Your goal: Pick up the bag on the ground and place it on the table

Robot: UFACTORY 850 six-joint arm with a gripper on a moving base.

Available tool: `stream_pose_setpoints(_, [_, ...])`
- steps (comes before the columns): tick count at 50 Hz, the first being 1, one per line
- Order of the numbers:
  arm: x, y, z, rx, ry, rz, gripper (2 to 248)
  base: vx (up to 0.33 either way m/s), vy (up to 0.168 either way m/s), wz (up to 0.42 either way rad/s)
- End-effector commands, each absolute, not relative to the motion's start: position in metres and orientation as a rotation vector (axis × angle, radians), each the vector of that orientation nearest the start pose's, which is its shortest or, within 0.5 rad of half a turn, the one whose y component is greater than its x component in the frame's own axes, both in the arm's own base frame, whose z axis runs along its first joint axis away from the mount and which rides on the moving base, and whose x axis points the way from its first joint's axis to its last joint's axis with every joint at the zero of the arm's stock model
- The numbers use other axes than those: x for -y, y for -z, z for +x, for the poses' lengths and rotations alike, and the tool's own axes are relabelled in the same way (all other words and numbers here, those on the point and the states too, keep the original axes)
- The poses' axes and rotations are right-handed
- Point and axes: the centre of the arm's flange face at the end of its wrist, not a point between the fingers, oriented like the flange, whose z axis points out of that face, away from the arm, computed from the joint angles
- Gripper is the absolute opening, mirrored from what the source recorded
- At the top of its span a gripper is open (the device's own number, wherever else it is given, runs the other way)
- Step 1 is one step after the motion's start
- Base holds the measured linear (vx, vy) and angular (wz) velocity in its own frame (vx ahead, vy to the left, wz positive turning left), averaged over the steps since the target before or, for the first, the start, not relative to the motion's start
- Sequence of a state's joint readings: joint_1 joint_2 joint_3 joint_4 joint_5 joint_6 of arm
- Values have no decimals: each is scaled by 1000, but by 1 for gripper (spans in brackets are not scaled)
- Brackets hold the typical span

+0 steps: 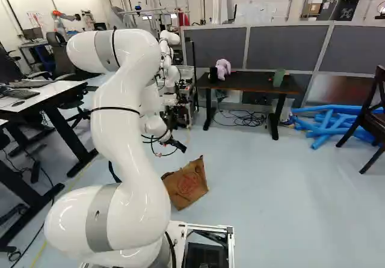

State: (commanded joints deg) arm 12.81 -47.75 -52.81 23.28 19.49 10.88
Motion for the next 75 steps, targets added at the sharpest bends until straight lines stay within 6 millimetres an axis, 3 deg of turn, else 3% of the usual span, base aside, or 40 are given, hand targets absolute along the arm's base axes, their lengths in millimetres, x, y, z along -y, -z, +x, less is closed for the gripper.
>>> stream_pose_setpoints(38, [-104,-75,502,-1245,423,-2784,247,0,0,0])
stream_pose_setpoints(75, [-95,-19,516,-1356,322,-2773,247,0,0,0])
